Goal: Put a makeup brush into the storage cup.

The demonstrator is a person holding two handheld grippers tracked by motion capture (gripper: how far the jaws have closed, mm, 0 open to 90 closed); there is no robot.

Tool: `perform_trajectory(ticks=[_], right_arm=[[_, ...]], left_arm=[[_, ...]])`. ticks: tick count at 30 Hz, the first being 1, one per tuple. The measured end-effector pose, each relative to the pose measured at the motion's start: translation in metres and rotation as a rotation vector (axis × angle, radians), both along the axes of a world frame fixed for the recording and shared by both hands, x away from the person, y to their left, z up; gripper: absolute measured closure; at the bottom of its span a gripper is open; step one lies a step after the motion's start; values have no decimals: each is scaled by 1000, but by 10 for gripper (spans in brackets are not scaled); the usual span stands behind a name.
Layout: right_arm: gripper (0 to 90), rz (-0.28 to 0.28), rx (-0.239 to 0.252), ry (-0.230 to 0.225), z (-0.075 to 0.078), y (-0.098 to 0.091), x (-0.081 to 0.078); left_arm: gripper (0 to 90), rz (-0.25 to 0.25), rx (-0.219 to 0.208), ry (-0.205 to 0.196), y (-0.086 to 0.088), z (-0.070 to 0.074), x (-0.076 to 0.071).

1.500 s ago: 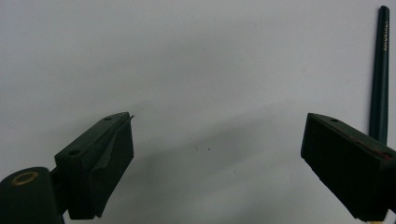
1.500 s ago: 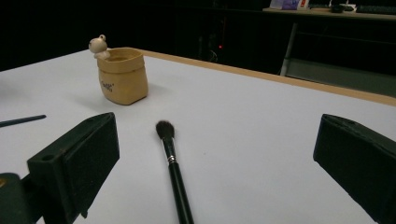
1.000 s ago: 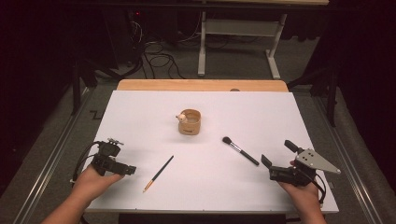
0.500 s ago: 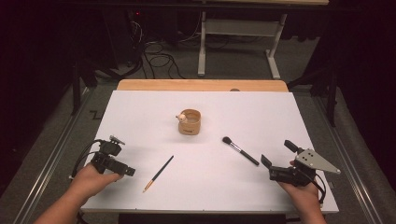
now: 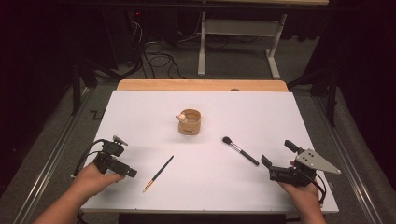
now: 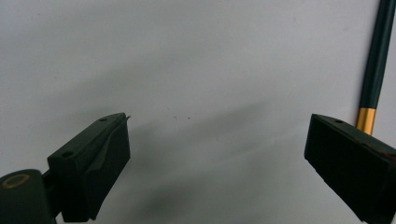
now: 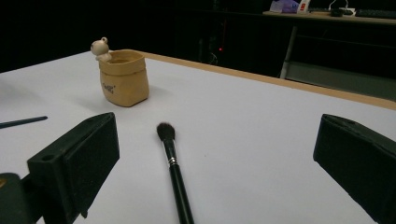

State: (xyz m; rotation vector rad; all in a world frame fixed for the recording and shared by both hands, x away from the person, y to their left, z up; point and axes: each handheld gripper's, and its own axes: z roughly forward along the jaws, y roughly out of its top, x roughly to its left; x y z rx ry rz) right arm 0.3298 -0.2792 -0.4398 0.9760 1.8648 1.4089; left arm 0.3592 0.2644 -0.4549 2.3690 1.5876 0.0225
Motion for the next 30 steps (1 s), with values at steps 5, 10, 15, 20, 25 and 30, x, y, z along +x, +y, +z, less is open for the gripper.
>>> perform_trajectory(ticks=[5, 10, 15, 20, 25, 30], right_arm=[[11, 1, 0, -1, 0, 0, 0], [11, 1, 0, -1, 0, 0, 0], [11, 2, -1, 0, 0, 0, 0], [11, 0, 4, 2, 0, 0, 0], [11, 3, 3, 1, 0, 0, 0], [11, 0, 4, 3, 0, -1, 0]], left_arm=[[65, -4, -7, 5, -5, 2, 1], [54, -19, -5, 12, -13, 2, 1], [38, -28, -12, 20, -20, 2, 2], [18, -43, -25, 34, -29, 1, 2], [8, -70, -28, 43, -38, 1, 1], [8, -83, -29, 41, -44, 2, 1]])
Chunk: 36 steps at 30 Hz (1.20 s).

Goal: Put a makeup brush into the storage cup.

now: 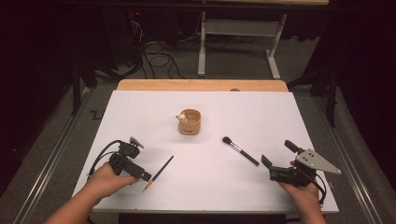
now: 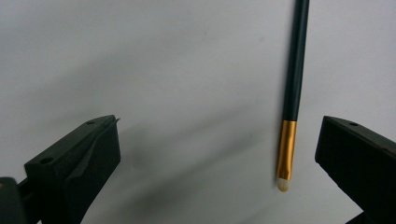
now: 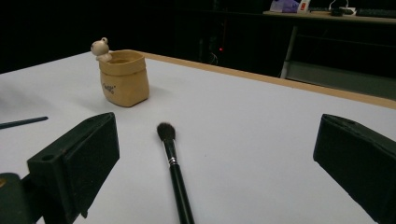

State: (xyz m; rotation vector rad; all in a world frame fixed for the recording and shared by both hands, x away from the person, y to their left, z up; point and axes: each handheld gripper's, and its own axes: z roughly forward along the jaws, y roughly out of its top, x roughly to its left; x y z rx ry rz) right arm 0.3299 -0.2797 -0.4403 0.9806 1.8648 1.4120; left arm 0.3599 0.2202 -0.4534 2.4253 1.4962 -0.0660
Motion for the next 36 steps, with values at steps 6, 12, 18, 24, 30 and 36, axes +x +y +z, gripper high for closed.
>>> perform_trajectory(ticks=[6, 12, 18, 24, 30, 36], right_arm=[[11, 1, -1, -1, 0, 0, 0], [11, -3, 1, 0, 0, 0, 0], [11, -2, 0, -2, 0, 0, 0], [11, -4, 5, -4, 0, -1, 0], [11, -5, 3, -7, 0, -1, 0], [11, -5, 4, -7, 0, -1, 0]], left_arm=[[8, -11, 5, -3, -8, -1, 1], [10, -17, -5, -2, -16, -3, 1], [26, -25, -14, -5, -23, -4, 2], [56, -46, -18, -9, -31, -4, 0], [101, -53, -26, -16, -35, -3, -1], [182, -70, -39, -13, -40, -4, -4]])
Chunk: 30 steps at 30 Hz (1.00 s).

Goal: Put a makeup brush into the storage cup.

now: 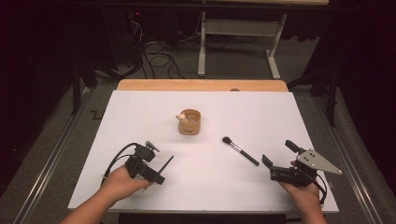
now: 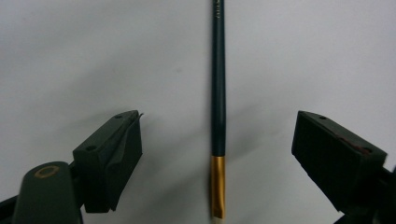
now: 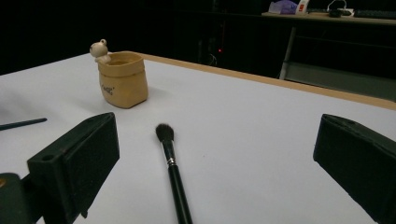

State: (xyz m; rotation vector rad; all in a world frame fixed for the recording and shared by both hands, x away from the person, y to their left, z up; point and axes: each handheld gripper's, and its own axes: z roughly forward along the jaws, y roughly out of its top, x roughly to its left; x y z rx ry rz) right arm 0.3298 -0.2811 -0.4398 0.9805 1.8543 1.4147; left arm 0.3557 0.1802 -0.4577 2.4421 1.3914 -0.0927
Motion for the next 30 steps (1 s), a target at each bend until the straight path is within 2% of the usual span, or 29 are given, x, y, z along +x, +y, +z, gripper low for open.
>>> perform_trajectory(ticks=[6, 8, 11, 17, 24, 30], right_arm=[[11, 0, -1, -1, 0, 0, 0], [11, 0, 2, 1, 0, 0, 0], [11, 0, 2, 1, 0, 0, 0], [11, 1, 4, 1, 0, 0, 0], [11, -1, 3, 3, 0, 0, -1], [11, 1, 0, -1, 0, 0, 0]], left_arm=[[279, 8, -3, -16, -1, 2, -2], [350, 14, -6, -24, 1, 4, -2], [390, 22, -9, -22, 1, 4, -2], [531, 22, -9, -11, 0, 3, -2], [579, 15, 14, -16, -3, 2, -4], [619, 17, 26, -42, -2, 2, -5]])
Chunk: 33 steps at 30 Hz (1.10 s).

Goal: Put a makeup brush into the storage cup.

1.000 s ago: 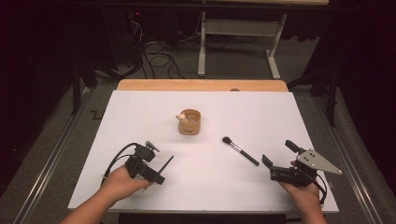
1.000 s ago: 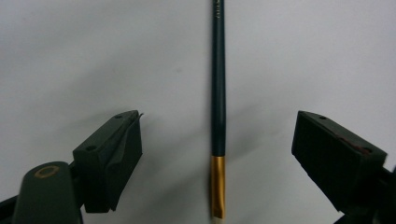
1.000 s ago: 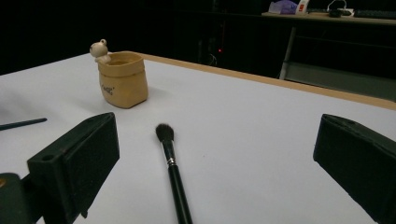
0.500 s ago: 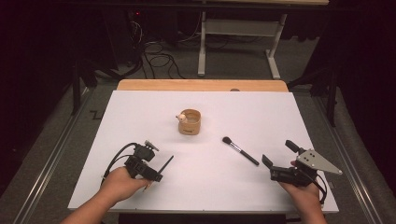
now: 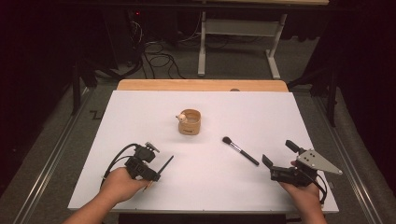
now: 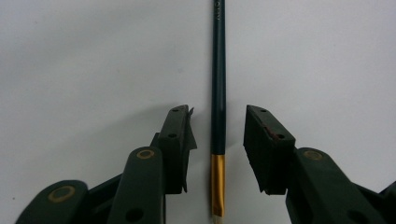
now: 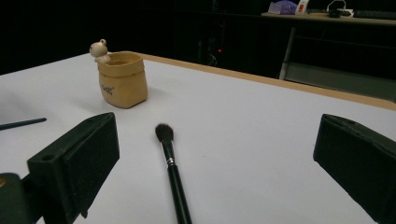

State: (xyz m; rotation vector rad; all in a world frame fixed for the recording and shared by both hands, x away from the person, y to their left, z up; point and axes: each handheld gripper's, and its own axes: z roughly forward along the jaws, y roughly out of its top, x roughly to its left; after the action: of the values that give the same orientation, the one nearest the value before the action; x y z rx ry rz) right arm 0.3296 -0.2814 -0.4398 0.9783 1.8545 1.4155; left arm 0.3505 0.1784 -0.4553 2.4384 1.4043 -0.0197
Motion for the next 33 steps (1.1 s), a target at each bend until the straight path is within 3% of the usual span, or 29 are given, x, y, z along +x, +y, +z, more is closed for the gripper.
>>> perform_trajectory(ticks=[33], right_arm=[[11, -3, 2, 6, -1, -1, 0]], left_arm=[[746, -23, 41, -18, -6, -4, -3]])
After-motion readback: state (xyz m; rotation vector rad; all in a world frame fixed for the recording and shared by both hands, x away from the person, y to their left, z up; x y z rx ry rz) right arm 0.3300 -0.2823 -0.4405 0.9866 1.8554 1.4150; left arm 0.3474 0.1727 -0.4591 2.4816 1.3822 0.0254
